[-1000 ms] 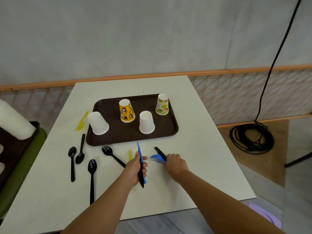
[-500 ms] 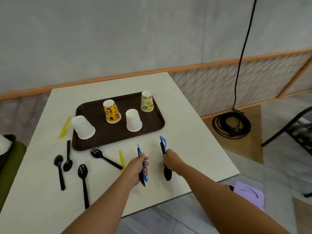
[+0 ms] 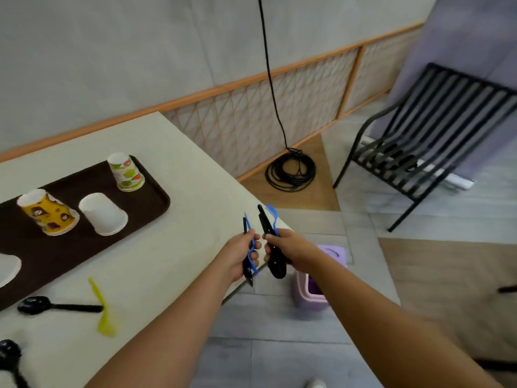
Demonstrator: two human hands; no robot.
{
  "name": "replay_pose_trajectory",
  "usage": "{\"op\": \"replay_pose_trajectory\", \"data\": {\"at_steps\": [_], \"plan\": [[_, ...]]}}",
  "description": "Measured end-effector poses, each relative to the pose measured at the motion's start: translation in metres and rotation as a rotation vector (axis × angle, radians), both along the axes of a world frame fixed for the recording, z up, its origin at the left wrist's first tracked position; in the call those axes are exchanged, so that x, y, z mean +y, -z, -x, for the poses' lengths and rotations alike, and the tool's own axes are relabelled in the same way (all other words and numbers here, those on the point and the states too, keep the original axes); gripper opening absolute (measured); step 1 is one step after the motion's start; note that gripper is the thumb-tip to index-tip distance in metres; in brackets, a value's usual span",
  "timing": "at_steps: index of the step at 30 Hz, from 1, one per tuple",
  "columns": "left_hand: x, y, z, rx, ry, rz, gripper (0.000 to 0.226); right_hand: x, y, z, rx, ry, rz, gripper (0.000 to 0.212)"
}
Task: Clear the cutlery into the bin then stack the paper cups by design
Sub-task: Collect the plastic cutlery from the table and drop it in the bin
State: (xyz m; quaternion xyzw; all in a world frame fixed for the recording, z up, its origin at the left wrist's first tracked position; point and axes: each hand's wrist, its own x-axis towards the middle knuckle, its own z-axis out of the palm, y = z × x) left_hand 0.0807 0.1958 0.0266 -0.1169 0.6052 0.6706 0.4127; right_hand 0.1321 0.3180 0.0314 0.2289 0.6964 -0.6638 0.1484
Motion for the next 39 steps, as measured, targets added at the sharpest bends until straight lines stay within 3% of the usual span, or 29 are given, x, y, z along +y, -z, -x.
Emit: {"op": "replay_pose_trajectory", "data": {"at_steps": [7, 19, 31, 39], "plan": [[0.11, 0.007, -0.033, -0.02, 0.181, -0.027, 0.028, 0.116, 0.006, -0.049, -0.01, 0.228, 0.063, 0.013], [0.248, 0.106, -0.078, -0.194, 0.263, 0.145, 0.019, 0.269, 0.108, -0.109, -0.219, 0.252, 0.088, 0.014], [0.305, 0.259, -0.055, -0.324, 0.316, 0.314, 0.021, 0.302, 0.272, -0.105, -0.528, 0.337, 0.265, 0.019], [0.312, 0.358, -0.046, -0.5, 0.354, 0.359, 0.03, 0.298, 0.378, -0.084, -0.732, 0.534, 0.497, 0.029]]}}
